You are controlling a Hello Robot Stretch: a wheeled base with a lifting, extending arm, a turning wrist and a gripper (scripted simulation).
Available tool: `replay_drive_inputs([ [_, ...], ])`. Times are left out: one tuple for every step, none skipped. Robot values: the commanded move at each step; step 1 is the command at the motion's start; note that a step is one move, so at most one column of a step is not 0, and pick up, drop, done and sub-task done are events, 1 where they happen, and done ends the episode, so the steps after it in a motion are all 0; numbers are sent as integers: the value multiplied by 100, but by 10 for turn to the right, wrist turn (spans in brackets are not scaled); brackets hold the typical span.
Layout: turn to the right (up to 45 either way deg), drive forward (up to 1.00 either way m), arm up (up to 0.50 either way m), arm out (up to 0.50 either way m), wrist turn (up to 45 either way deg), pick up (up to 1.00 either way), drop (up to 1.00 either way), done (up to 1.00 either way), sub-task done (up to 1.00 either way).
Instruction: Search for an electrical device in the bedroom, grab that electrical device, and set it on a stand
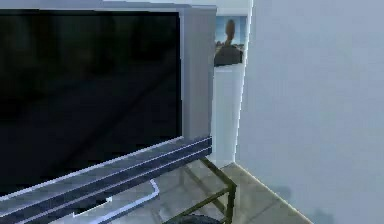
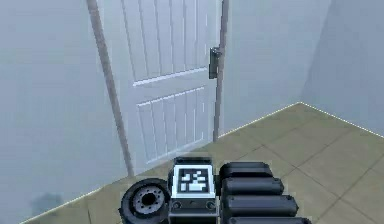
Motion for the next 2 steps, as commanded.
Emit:
replay_drive_inputs([
  [-270,0,0,0,0,0,0,0,0],
  [450,0,0,0,0,0,0,0,0],
])
